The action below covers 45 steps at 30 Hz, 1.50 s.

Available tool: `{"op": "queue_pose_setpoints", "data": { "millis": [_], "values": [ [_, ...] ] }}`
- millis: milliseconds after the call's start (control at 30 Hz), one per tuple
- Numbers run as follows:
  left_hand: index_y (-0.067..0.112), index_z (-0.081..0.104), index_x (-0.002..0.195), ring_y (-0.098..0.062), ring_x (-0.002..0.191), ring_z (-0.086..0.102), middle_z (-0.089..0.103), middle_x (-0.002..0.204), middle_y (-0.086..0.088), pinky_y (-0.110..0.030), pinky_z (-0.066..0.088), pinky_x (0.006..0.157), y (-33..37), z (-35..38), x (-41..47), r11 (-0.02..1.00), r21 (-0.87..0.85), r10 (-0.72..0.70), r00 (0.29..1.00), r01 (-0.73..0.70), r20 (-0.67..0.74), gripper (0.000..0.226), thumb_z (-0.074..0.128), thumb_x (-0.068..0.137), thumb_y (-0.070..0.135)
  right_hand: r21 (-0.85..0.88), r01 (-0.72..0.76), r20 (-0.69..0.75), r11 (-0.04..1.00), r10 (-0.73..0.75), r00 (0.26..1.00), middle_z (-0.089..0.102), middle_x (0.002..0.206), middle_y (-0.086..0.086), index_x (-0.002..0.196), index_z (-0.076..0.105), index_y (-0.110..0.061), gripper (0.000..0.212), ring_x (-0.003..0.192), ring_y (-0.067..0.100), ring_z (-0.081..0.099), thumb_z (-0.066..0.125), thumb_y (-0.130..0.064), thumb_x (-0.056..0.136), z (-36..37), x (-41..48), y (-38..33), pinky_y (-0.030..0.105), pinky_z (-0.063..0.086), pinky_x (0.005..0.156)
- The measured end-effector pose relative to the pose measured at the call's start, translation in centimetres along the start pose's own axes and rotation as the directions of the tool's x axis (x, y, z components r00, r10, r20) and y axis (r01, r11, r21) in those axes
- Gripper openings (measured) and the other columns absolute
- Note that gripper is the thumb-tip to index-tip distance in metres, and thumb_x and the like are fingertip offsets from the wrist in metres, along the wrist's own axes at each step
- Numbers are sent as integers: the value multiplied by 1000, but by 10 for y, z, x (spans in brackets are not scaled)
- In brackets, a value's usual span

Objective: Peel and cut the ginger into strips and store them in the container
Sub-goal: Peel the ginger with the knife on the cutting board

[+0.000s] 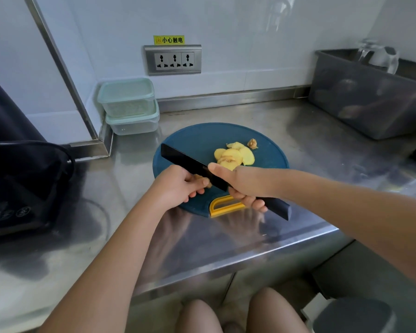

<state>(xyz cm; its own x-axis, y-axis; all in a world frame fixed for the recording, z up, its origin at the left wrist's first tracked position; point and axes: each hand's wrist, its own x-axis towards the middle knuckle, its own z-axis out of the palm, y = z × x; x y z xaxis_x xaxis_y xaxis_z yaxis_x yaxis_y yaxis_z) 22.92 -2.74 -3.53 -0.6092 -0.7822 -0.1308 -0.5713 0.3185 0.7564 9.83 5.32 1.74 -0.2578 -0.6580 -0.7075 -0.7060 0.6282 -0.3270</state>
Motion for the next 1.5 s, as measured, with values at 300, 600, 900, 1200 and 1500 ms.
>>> {"op": "queue_pose_setpoints", "data": {
  "millis": [300,600,900,1200,1500],
  "values": [
    [23,62,61,-3,43,47,54,44,10,-16,38,47,18,-13,-23,995,85,44,999,-45,17,37,53,95,35,23,22,-63,999,-21,998,37,62,11,65,39,-11,73,54,25,36,12,-72,92,7,-2,3,35,32,57],
    [8,54,69,-26,58,51,52,60,-5,-42,45,60,28,-39,30,704,680,525,794,-204,-306,63,10,95,44,32,93,-131,995,-88,987,42,63,17,68,42,-7,77,50,25,40,13,-75,90,11,1,13,32,34,52],
    [16,70,64,-21,63,58,63,59,-1,-33,43,71,8,-23,44,673,721,495,826,-168,-270,81,0,94,44,-5,-15,-57,1000,15,998,40,73,23,69,42,-5,82,57,28,36,8,-77,88,2,6,3,32,29,57],
    [20,67,57,-16,67,59,67,65,2,-31,39,85,-16,-14,44,781,573,481,826,-249,-295,71,10,94,38,-124,-20,-115,992,6,993,45,63,20,70,45,-3,81,47,25,42,10,-74,90,9,11,-4,32,35,52],
    [18,70,66,-13,71,55,64,73,5,-23,30,73,-16,-14,43,838,503,396,871,-213,-291,64,20,104,29,-78,-5,-192,997,-10,981,47,59,16,69,45,-4,80,44,24,43,17,-77,89,10,8,-3,29,39,51]
  ]
}}
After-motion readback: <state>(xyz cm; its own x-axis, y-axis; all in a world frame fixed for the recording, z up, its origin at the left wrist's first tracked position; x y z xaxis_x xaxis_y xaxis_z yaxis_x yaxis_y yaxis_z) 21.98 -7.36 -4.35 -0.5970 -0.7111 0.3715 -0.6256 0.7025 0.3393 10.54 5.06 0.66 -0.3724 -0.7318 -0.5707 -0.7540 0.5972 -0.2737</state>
